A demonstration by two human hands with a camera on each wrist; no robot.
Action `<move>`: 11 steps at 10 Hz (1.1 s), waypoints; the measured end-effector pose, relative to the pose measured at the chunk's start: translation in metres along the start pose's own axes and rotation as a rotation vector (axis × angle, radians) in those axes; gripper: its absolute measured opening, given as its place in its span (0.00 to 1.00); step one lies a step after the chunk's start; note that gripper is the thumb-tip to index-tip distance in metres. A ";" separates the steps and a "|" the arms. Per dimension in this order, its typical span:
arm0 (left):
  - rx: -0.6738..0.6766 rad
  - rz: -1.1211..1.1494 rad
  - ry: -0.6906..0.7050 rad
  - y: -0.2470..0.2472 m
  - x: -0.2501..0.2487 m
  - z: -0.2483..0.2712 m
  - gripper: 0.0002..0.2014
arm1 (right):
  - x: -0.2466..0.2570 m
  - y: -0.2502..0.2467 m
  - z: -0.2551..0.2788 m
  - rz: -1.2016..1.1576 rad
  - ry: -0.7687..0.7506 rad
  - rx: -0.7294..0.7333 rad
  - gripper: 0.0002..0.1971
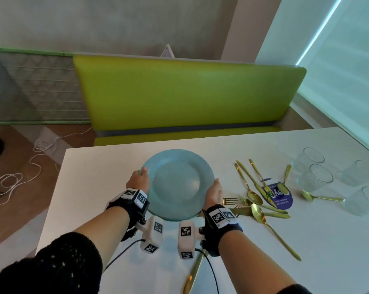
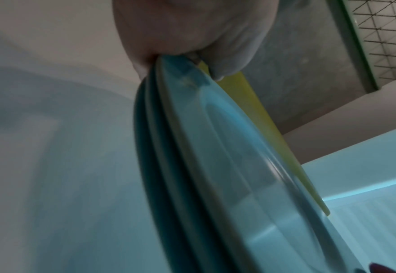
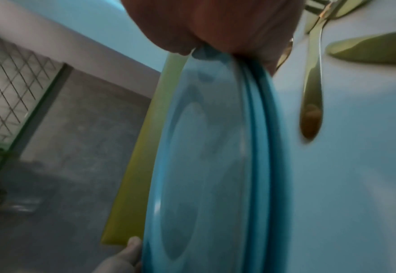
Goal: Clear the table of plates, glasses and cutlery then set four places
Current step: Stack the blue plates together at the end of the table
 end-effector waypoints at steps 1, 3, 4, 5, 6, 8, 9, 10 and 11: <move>-0.022 -0.012 -0.028 -0.016 0.017 -0.006 0.26 | -0.006 0.016 0.016 0.215 -0.012 0.012 0.23; -0.063 -0.025 -0.085 -0.050 0.053 -0.016 0.27 | -0.024 0.050 0.023 0.695 -0.039 0.047 0.21; -0.062 -0.031 -0.118 -0.063 0.071 -0.020 0.28 | -0.030 0.066 0.024 0.840 -0.069 0.089 0.23; -0.075 -0.051 -0.141 -0.073 0.083 -0.024 0.29 | -0.036 0.077 0.020 0.889 -0.112 0.115 0.24; -0.080 -0.083 -0.175 -0.081 0.093 -0.027 0.30 | -0.039 0.086 0.018 0.888 -0.102 0.137 0.23; -0.080 -0.099 -0.217 -0.095 0.102 -0.030 0.31 | -0.039 0.102 0.016 0.863 -0.107 0.183 0.23; -0.099 -0.055 -0.235 -0.103 0.102 -0.033 0.33 | -0.030 0.112 0.021 0.883 -0.121 0.182 0.23; -0.154 0.028 -0.255 -0.112 0.099 -0.034 0.34 | -0.023 0.120 0.024 0.919 -0.139 0.193 0.21; -0.225 0.115 -0.282 -0.125 0.096 -0.035 0.35 | -0.037 0.141 -0.009 0.598 -0.070 0.275 0.30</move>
Point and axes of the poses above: each hand's wrist, its own z-axis away from the middle knuckle, its own y-axis out of the palm, x = y × z, the point moved 3 cm from there along -z, towards the middle knuckle, and after that the axes turned 11 degrees about y, right-handed, at the moved point
